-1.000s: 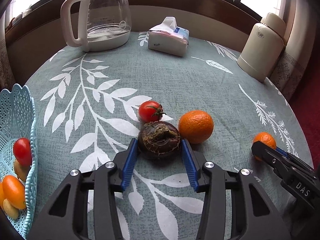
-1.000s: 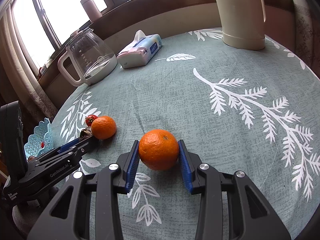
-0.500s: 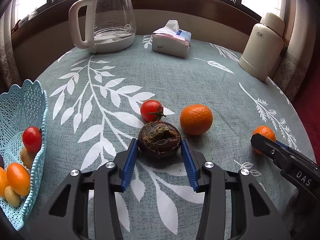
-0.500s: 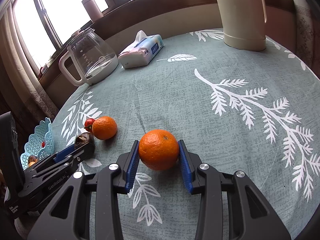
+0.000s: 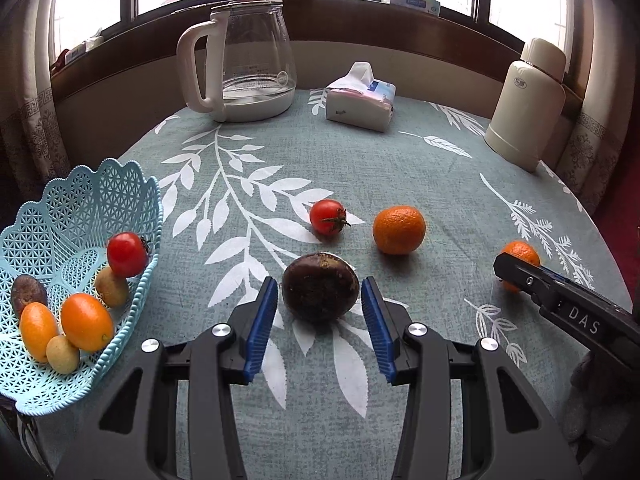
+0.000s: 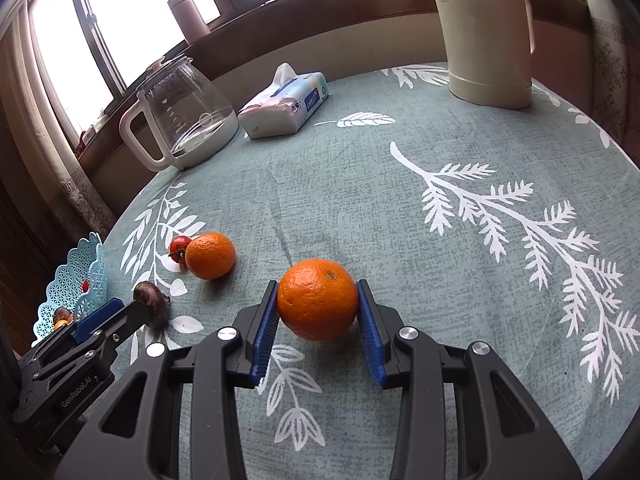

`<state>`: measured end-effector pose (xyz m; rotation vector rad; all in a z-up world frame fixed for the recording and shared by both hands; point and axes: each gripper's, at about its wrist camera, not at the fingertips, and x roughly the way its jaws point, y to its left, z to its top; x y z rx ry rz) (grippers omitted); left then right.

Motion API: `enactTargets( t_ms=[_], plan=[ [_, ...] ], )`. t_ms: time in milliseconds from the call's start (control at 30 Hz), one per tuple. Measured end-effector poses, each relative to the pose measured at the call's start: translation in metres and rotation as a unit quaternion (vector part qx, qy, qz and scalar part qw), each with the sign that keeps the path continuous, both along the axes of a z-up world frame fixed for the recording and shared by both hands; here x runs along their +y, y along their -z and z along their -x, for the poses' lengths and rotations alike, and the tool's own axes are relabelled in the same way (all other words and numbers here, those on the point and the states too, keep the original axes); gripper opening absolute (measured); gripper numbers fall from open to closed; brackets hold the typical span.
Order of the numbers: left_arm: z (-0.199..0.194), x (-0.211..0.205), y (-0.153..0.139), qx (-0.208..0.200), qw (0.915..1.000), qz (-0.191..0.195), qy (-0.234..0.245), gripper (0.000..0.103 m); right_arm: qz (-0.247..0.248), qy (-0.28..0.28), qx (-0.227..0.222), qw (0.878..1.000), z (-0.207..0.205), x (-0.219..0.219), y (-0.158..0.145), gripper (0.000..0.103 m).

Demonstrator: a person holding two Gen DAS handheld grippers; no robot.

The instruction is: Organize fruits

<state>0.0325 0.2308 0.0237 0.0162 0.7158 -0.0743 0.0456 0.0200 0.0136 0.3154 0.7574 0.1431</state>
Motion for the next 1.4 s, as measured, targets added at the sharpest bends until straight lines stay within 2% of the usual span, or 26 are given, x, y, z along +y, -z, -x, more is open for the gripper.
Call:
enactTargets(
  t_ms=[200,400,467,567,733,800,867,1133,1400],
  plan=[
    [0.007,-0.004,-0.007,-0.01,0.9999,-0.007,0.007,0.045,0.005,0.001,-0.004,1.0,0.001,0.0,0.0,0.038],
    [-0.004,0.005,0.005,0.021,0.9996,0.02,0.004,0.047,0.005,0.002,-0.004,1.0,0.001,-0.001,-0.001,0.038],
    [-0.01,0.007,0.009,0.032,0.9991,0.029,0.001,0.06,0.005,0.002,-0.004,1.0,0.001,-0.001,-0.001,0.038],
    [-0.02,0.008,0.014,0.042,0.9984,0.038,0.0,0.062,0.005,0.002,-0.004,1.0,0.001,-0.001,-0.001,0.038],
    [-0.038,0.006,0.022,0.06,0.9973,0.042,0.005,0.061,0.004,0.001,-0.004,1.0,0.002,-0.001,0.0,0.038],
    [-0.042,0.005,0.023,0.059,0.9976,0.037,0.004,0.055,0.004,0.001,-0.004,1.0,0.002,-0.001,0.0,0.038],
    [-0.042,0.005,0.022,0.057,0.9979,0.031,-0.003,0.045,0.004,0.002,-0.004,1.0,0.002,-0.001,-0.001,0.038],
    [-0.027,0.001,0.014,0.038,0.999,0.023,0.002,0.045,0.004,0.003,-0.008,1.0,0.003,-0.001,-0.001,0.038],
    [-0.005,0.002,-0.011,0.0,0.9999,0.013,-0.004,0.045,0.005,0.006,-0.015,1.0,0.006,-0.002,-0.003,0.038]
  ],
)
